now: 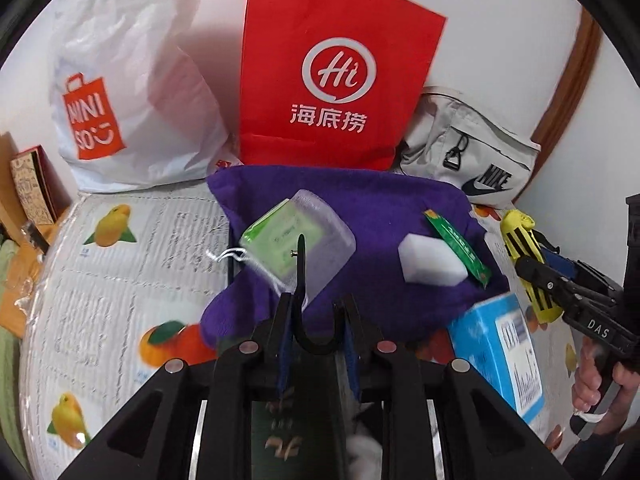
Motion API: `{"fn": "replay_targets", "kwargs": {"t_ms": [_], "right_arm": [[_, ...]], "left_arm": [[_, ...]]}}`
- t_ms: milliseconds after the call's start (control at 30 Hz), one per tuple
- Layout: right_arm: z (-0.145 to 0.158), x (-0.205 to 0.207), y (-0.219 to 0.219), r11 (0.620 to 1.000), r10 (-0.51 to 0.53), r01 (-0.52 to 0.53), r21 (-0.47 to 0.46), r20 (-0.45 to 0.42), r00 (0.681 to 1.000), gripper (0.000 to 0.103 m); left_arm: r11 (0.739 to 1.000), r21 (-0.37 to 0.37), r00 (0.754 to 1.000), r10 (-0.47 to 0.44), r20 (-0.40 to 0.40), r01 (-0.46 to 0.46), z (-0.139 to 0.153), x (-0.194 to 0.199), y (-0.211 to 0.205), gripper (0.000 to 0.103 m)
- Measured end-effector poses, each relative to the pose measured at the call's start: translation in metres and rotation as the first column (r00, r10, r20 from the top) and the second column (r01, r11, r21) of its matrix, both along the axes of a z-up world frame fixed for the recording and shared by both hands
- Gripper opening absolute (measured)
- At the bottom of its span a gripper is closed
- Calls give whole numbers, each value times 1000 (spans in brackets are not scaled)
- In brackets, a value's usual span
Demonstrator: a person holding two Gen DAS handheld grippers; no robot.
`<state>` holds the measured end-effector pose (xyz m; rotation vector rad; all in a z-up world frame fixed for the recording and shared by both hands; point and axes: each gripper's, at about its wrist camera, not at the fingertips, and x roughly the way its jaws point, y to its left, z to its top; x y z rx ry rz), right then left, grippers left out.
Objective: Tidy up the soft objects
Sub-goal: 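Open both grippers to drop the yellow pouch and watch strap onto the towel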
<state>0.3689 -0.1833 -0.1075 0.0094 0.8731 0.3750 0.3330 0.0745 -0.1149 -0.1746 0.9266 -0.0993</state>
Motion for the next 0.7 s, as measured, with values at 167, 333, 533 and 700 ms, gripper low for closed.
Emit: {"fn": "replay_targets", "kwargs": {"t_ms": [167,333,533,700], "right_arm": [[-13,29,9,1000,25,-25,-3,-28,999,59],[-28,53,21,997,61,-64,-36,-63,996,60],[-43,74,24,992,77,-85,-95,-89,993,60],[-50,91,26,994,77,-86,-70,-118,990,61]], "left_arm": [[1000,-12,1000,-10,-22,10,-8,24,-3,22],[1000,-16,998,-24,-50,23,-16,45,-6,24],[999,-28,995,-36,-92,33,-31,67,-8,24],[999,-28,992,-45,-117,42,-40,82,-12,26]]}}
